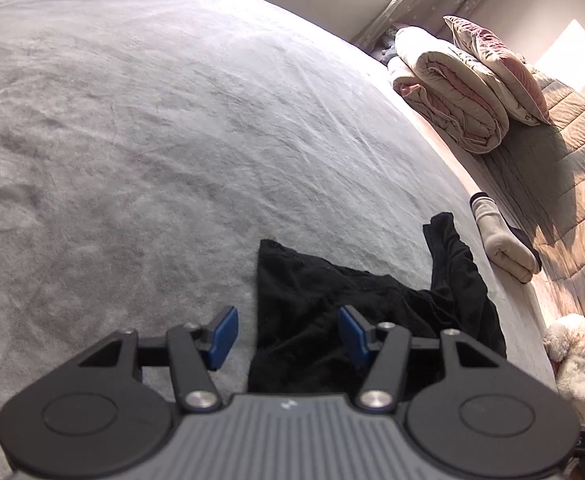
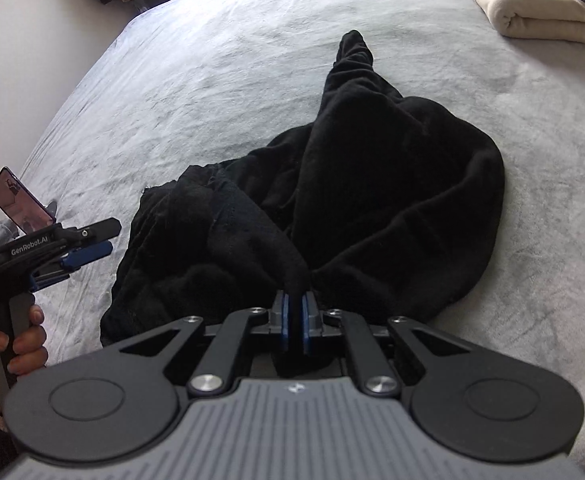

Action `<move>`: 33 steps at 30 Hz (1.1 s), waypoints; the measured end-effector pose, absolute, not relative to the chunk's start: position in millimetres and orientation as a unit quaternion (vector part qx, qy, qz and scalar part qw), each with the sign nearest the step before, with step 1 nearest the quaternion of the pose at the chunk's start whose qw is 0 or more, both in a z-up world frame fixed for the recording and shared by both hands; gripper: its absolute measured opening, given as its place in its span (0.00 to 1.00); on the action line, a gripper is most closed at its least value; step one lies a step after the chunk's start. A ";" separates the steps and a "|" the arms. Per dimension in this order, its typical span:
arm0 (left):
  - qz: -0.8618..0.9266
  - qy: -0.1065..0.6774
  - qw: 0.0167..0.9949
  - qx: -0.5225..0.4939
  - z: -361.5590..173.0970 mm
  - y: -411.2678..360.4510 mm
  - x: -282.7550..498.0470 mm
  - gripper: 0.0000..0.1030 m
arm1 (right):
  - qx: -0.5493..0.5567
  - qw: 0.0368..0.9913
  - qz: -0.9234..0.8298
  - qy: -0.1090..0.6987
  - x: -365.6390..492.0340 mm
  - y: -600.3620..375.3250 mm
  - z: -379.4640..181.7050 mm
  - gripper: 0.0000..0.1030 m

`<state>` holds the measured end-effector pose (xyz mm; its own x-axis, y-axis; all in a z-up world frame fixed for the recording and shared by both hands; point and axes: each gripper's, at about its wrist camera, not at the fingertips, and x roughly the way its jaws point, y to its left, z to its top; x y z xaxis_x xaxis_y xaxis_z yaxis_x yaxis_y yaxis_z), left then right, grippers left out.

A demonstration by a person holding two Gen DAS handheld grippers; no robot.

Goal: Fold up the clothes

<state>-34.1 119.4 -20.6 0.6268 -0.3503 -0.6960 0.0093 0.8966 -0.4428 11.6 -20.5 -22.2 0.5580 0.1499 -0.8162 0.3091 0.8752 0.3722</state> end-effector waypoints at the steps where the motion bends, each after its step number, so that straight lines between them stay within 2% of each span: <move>1: -0.100 0.422 0.878 -0.202 -21.7 119.4 -33.1 0.55 | 0.249 0.846 -0.049 0.468 6.7 -22.1 -23.3 0.08; 8: -0.104 0.437 0.874 -0.188 -26.5 111.2 -30.5 0.56 | 0.272 0.836 -0.064 0.472 -25.1 -26.5 -28.6 0.05; 13: -0.136 0.444 0.865 -0.188 -21.9 100.1 -34.2 0.57 | 0.292 0.817 -0.065 0.493 -37.0 -24.9 -41.5 0.07; 15: -0.157 0.446 0.861 -0.186 -18.4 92.4 -37.1 0.58 | 0.301 0.816 -0.073 0.488 -40.5 -27.7 -43.0 0.16; 17: -0.177 0.448 0.859 -0.173 -13.8 82.5 -41.1 0.58 | 0.307 0.817 -0.082 0.480 -43.7 -31.7 -42.8 0.18; 18: -0.186 0.447 0.859 -0.166 -11.3 78.0 -43.1 0.59 | 0.309 0.819 -0.087 0.476 -45.2 -34.0 -42.6 0.31; 20: -0.203 0.444 0.858 -0.157 -6.3 71.4 -46.2 0.60 | 0.312 0.821 -0.098 0.468 -48.1 -38.7 -42.2 0.50; 27: -0.260 0.446 0.848 -0.120 10.4 30.3 -49.8 0.60 | 0.345 0.823 -0.115 0.437 -58.6 -57.7 -46.0 0.50; 33: -0.306 0.454 0.835 -0.052 13.5 -36.4 -59.1 0.60 | 0.354 0.827 -0.110 0.422 -66.6 -66.0 -43.7 0.51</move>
